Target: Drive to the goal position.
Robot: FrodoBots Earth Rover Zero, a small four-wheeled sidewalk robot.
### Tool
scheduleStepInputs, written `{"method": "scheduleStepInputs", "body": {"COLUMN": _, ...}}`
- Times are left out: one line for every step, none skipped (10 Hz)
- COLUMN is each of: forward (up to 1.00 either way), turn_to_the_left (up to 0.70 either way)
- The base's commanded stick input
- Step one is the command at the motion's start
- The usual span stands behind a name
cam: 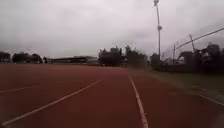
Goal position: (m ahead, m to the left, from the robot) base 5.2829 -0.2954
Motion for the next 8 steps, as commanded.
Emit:
{"method": "scheduleStepInputs", "body": {"forward": 0.70, "turn_to_the_left": 0.00}}
{"method": "scheduleStepInputs", "body": {"forward": 0.70, "turn_to_the_left": 0.00}}
{"method": "scheduleStepInputs", "body": {"forward": 0.70, "turn_to_the_left": 0.00}}
{"method": "scheduleStepInputs", "body": {"forward": 0.70, "turn_to_the_left": 0.00}}
{"method": "scheduleStepInputs", "body": {"forward": 0.70, "turn_to_the_left": 0.00}}
{"method": "scheduleStepInputs", "body": {"forward": 0.70, "turn_to_the_left": 0.00}}
{"method": "scheduleStepInputs", "body": {"forward": 0.70, "turn_to_the_left": -0.17}}
{"method": "scheduleStepInputs", "body": {"forward": 0.70, "turn_to_the_left": -0.22}}
